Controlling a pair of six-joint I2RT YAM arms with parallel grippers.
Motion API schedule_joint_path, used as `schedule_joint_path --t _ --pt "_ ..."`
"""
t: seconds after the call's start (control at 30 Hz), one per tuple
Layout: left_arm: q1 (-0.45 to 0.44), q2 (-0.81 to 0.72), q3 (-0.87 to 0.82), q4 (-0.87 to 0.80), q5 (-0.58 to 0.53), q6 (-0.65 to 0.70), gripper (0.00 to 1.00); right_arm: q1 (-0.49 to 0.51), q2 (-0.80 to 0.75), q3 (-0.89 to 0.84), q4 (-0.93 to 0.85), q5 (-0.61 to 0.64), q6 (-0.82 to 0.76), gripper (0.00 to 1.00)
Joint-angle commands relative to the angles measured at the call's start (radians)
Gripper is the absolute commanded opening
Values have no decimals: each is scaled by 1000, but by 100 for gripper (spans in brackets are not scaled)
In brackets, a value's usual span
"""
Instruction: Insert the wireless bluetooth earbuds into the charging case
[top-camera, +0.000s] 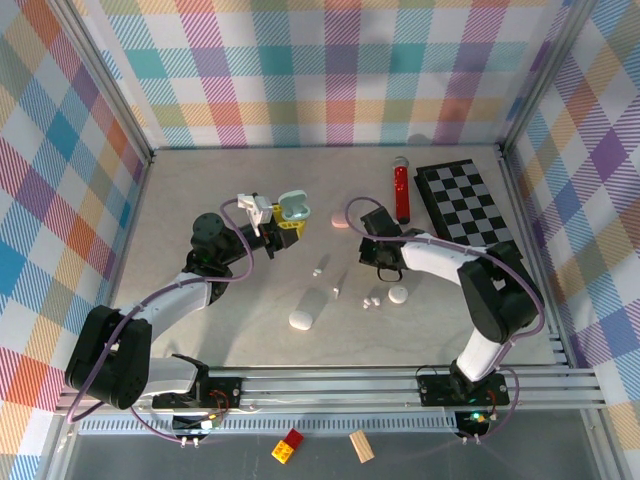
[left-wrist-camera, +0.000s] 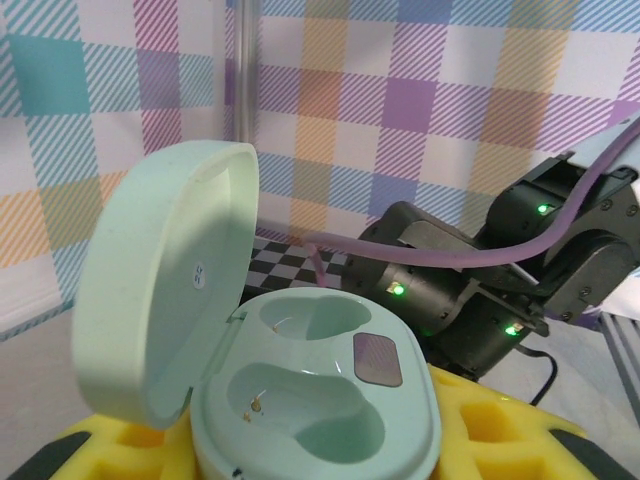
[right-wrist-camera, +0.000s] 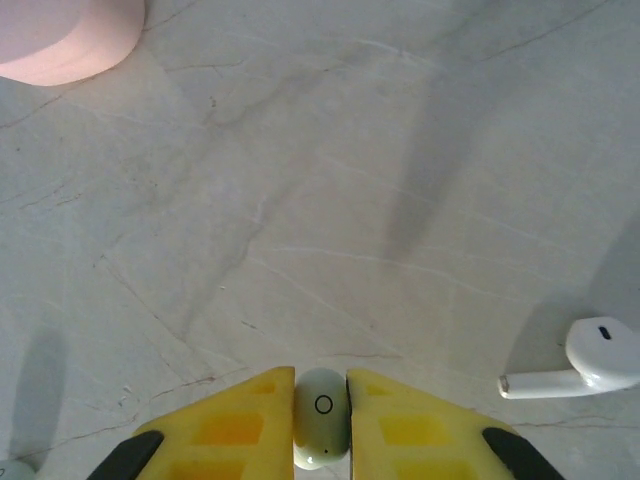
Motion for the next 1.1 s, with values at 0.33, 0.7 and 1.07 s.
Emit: schedule_joint_path --t 0.33,0.7,1.07 --pt "-66 59 -10 66 -124 80 27 21 -308 -26 79 -147 -171 19" --pt "-113 123 1 110 -170 115 27 115 -387 172 14 -208 -288 19" --pt "-140 137 6 106 -184 150 27 184 -277 321 21 -261 -319 19"
